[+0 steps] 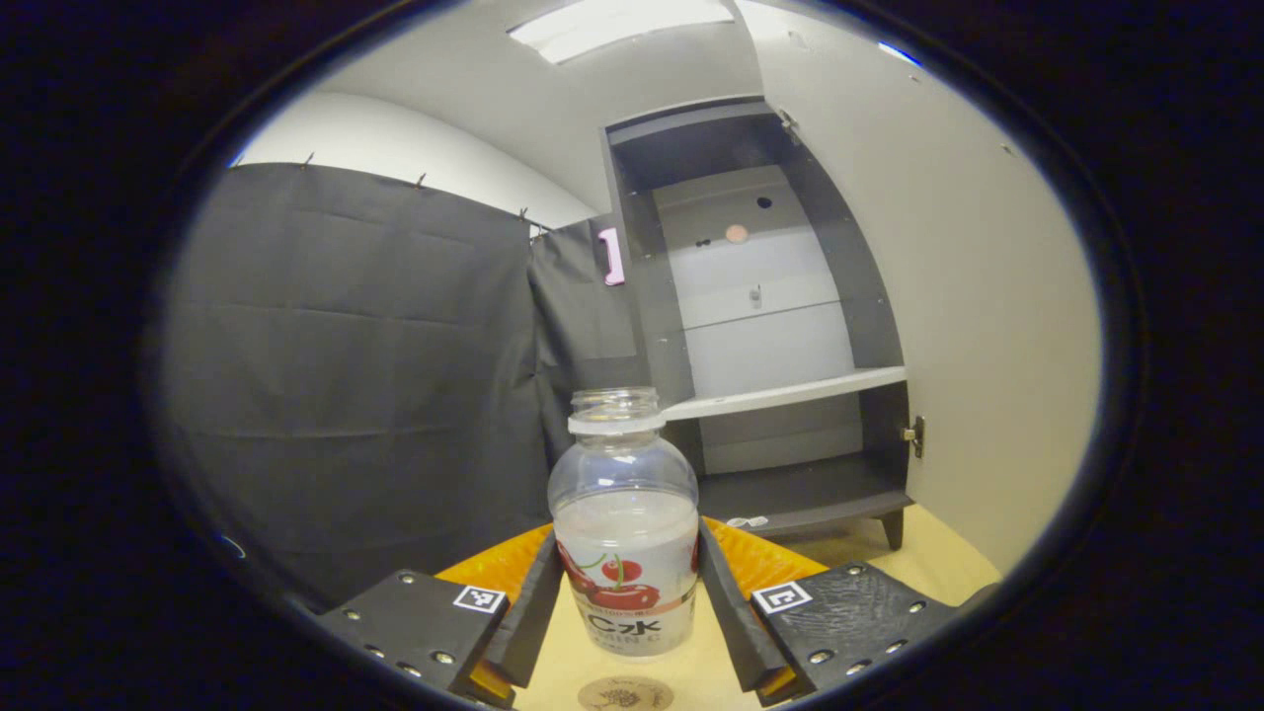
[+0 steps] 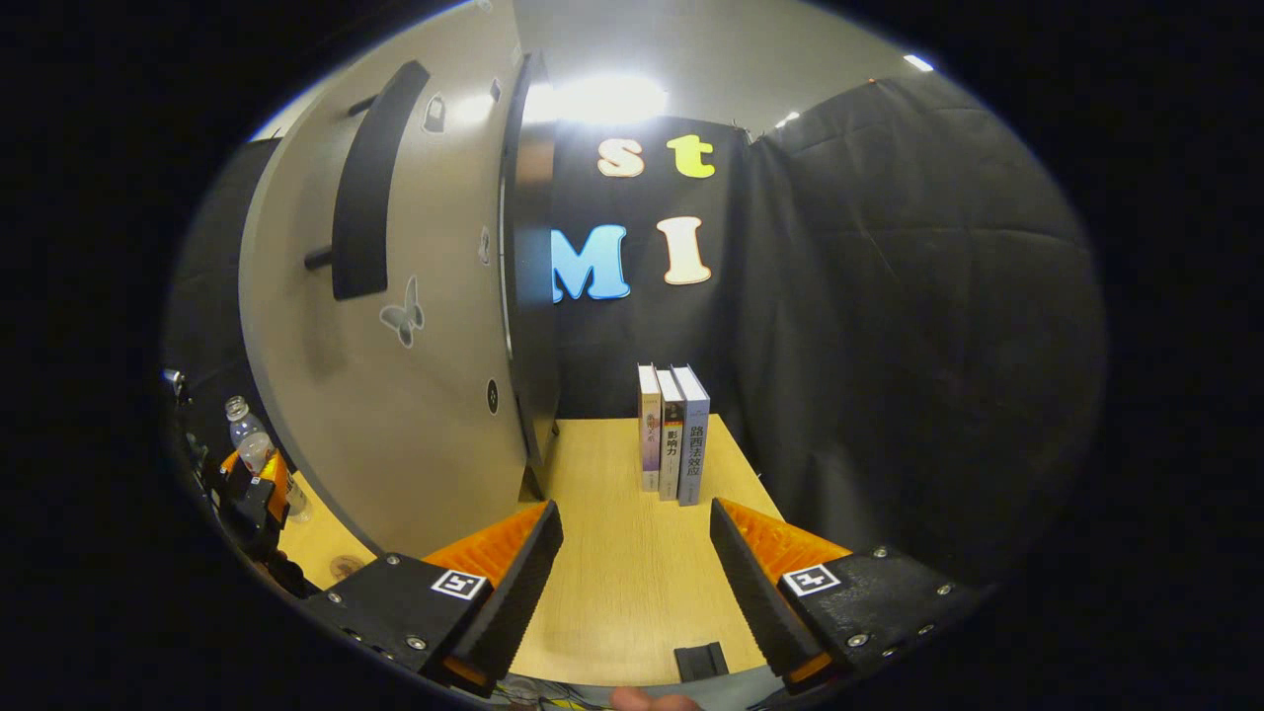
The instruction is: Open the cabinet door with the right hand, grasp the bottle in the cabinet with the left hand and place it on the coaster, then close the cabinet door with the right hand.
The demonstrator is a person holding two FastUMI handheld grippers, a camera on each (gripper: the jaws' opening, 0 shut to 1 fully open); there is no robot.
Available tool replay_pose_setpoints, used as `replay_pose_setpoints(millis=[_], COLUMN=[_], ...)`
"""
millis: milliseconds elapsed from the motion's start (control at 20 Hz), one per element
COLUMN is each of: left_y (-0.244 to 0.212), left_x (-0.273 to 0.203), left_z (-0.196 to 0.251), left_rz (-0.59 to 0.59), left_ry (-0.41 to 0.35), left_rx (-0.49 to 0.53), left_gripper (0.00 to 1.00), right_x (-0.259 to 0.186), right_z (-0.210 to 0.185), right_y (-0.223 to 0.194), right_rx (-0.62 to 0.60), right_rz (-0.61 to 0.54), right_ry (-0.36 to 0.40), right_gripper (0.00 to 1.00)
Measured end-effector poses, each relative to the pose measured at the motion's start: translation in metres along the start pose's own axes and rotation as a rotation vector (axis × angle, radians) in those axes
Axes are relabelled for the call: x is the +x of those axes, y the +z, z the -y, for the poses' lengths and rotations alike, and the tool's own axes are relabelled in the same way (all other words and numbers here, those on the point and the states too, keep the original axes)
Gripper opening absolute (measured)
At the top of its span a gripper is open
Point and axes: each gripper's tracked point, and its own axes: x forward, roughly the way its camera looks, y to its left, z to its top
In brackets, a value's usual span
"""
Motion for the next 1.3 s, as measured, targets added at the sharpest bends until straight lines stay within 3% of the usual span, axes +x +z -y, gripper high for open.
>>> replay_pose_setpoints(millis=[450, 700, 950, 1050, 1150, 1300], left_y=[-0.125, -0.156, -0.158, -0.154, -0.151, -0.142], left_x=[-0.029, -0.025, -0.024, -0.024, -0.024, -0.028], left_z=[-0.034, -0.031, -0.035, -0.043, -0.045, -0.052], left_rz=[-0.037, -0.051, -0.027, -0.005, 0.001, 0.009], left_ry=[0.093, 0.1, 0.125, 0.149, 0.138, 0.149], left_rx=[-0.059, -0.077, -0.07, -0.089, -0.118, -0.122], left_gripper=[0.74, 0.74, 0.76, 0.89, 0.93, 0.89], right_x=[0.028, 0.027, 0.022, 0.023, 0.022, 0.02], right_z=[-0.001, -0.005, -0.032, -0.033, -0.038, -0.04], right_y=[-0.076, -0.076, -0.081, -0.084, -0.089, -0.089], right_rx=[-0.089, -0.12, -0.14, -0.158, -0.149, -0.146], right_rz=[-0.217, -0.233, -0.253, -0.253, -0.257, -0.256], right_ry=[0.006, 0.013, 0.073, 0.066, 0.072, 0.07], right_gripper=[0.93, 0.93, 0.93, 0.93, 0.94, 0.94])
